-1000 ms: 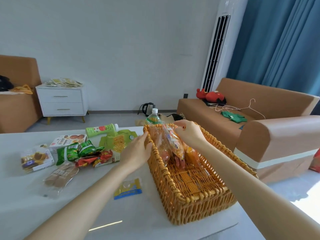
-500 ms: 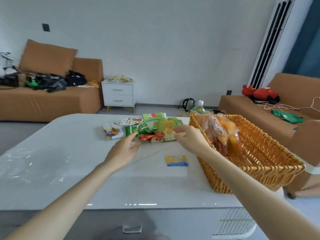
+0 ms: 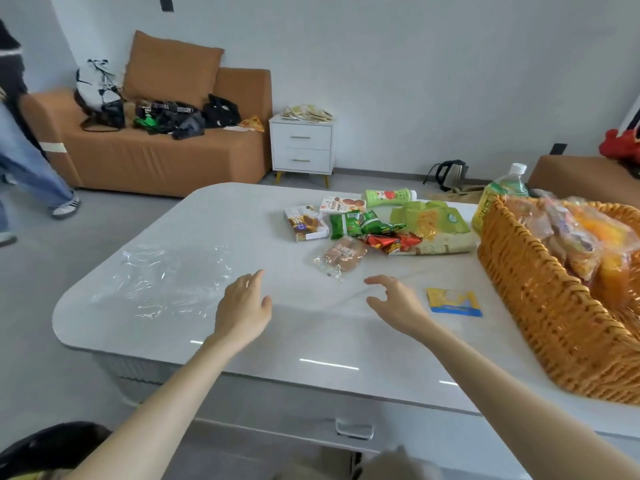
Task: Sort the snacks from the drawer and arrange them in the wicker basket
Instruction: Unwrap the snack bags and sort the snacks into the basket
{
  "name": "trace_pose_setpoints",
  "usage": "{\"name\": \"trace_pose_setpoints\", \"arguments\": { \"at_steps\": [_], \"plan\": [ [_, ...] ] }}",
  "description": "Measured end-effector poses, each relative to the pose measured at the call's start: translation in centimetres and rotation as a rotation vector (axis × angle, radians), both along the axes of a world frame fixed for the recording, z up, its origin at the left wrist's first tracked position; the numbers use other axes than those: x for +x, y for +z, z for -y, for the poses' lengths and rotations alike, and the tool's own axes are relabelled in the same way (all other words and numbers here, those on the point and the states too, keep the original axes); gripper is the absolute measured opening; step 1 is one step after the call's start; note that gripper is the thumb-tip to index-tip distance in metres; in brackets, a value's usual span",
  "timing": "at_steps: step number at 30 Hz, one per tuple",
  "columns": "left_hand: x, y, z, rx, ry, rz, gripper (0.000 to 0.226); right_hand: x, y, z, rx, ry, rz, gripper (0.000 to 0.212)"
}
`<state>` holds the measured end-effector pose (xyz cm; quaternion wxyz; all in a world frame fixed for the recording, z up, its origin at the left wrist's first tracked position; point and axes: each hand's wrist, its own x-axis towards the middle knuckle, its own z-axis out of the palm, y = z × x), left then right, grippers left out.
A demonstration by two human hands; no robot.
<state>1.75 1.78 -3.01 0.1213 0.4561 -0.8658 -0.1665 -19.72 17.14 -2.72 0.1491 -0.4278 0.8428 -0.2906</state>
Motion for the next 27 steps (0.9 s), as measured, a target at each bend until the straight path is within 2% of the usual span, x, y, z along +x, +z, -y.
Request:
{"name": "trace_pose_setpoints", "arguments": {
  "at_steps": [2,4,6,8,13,16,19,24,27],
  "plan": [
    [0.2,-1.4,2.3,-0.009,0.067,0.123,0.054,-0.2,-1.2,2.5,0.004,0.021,-0.018,0.044],
    [0.2,-2.9,4.2,0.073,0.142,0.236,0.057,-0.6,-2.2,5.0,0.031,0.063,-0.076,0.048],
    [-0.2,-4.2,5.3,0.142,0.175,0.300,0.059,-1.2,-3.1,7.2,0.067,0.116,-0.131,0.052],
    [-0.7,-5.5,5.8,0.119,0.173,0.317,0.058,-1.9,-4.2,9.0,0.119,0.145,-0.165,0.056],
    [-1.6,-6.6,6.1,0.032,0.160,0.308,0.054,-3.0,-5.8,11.0,0.318,0.210,-0.284,0.056],
    [-1.6,-6.5,6.2,0.014,0.148,0.297,0.047,-3.2,-6.2,10.0,0.293,0.227,-0.380,0.050],
    [-1.6,-5.8,4.9,-0.050,0.104,0.234,0.031,-3.4,-6.0,8.4,0.277,0.251,-0.365,0.047],
    [-3.5,-4.5,1.1,-0.079,-0.064,0.150,0.046,-2.4,-4.3,5.8,0.246,0.220,-0.428,0.036],
    [-4.8,-4.0,-0.9,-0.044,-0.152,0.064,0.043,-3.0,-4.6,3.5,0.231,0.179,-0.456,0.030]
  ]
}}
